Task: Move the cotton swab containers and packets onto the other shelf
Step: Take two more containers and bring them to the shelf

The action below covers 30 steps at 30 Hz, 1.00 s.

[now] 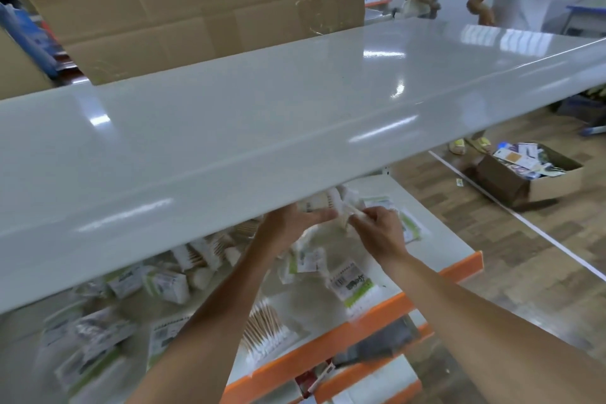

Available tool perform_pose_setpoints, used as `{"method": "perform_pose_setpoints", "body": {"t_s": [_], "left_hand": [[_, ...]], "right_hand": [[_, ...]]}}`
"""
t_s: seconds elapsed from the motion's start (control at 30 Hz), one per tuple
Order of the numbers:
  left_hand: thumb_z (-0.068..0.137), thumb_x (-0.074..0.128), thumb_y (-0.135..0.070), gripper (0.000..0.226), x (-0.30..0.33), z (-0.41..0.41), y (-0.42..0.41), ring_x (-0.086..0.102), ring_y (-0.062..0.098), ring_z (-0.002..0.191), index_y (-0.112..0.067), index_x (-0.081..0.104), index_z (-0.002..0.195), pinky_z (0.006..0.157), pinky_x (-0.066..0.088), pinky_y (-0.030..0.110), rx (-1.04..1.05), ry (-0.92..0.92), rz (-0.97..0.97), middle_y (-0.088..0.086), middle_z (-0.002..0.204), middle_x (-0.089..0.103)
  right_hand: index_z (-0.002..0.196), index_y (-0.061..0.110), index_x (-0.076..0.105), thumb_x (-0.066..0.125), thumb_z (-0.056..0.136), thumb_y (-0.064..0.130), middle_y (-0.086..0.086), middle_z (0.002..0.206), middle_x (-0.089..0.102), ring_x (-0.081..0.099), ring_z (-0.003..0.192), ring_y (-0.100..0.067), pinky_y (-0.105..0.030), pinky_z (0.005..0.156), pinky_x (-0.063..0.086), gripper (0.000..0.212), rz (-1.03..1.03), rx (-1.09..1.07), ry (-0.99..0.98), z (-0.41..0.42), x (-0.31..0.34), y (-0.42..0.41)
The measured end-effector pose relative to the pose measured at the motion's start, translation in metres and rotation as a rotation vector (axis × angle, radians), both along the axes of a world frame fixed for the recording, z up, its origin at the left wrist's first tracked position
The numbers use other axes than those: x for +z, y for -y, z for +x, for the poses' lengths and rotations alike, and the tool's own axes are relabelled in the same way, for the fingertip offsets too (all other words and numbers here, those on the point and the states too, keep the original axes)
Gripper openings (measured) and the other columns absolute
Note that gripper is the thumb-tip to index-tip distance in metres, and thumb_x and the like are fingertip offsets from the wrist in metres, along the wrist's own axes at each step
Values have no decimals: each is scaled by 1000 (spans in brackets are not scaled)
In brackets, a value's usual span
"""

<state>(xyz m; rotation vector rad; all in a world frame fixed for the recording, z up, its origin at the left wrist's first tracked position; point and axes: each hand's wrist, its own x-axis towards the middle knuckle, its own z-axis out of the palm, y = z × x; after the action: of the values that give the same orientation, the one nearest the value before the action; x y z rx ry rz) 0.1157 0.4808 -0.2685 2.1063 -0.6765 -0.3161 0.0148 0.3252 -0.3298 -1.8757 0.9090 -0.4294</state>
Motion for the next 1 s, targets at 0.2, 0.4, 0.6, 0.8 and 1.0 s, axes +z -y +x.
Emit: {"method": "perform_pose_setpoints", "body": {"t_s": [0.2, 0.4, 0.6, 0.8, 1.0], "left_hand": [[57, 91, -50, 63, -1, 4, -17, 70, 5, 97, -37, 67, 114, 87, 56, 30, -42, -162, -189, -22, 108, 71], [83, 77, -22, 32, -4, -4, -28, 72, 19, 94, -27, 69, 113, 77, 57, 31, -141, -464, -227, -1, 108, 74], [93, 66, -18, 15, -9, -7, -34, 66, 22, 89, -11, 67, 106, 66, 60, 30, 11, -808, -451, 13, 101, 67], [71, 81, -18, 43, -15, -9, -39, 74, 23, 89, -7, 66, 111, 67, 60, 34, 96, -933, -585, 17, 106, 73], [69, 81, -16, 53, -19, -18, -39, 73, 27, 92, -2, 62, 117, 65, 61, 34, 138, -1028, -691, 17, 106, 74]], "right_hand": [[106, 9, 65, 59, 92, 29, -10, 104, 63, 66, 92, -26, -40, 63, 63, 25, 476, -19, 162, -10, 15, 10], [102, 22, 71, 55, 92, 32, -14, 113, 62, 63, 92, -28, -25, 47, 50, 21, 519, -5, 164, -15, 17, 12], [118, 15, 67, 58, 85, 10, -15, 105, 66, 61, 81, -23, -29, 52, 44, 34, 549, 195, 114, -22, 20, 11], [109, -3, 70, 80, 83, 25, -9, 82, 66, 47, 53, -5, -18, 48, 35, 40, 472, 257, 107, -30, 26, 11], [113, 12, 71, 80, 81, 40, -2, 88, 70, 65, 70, -12, -28, 63, 53, 43, 528, 227, 130, -28, 31, 4]]}}
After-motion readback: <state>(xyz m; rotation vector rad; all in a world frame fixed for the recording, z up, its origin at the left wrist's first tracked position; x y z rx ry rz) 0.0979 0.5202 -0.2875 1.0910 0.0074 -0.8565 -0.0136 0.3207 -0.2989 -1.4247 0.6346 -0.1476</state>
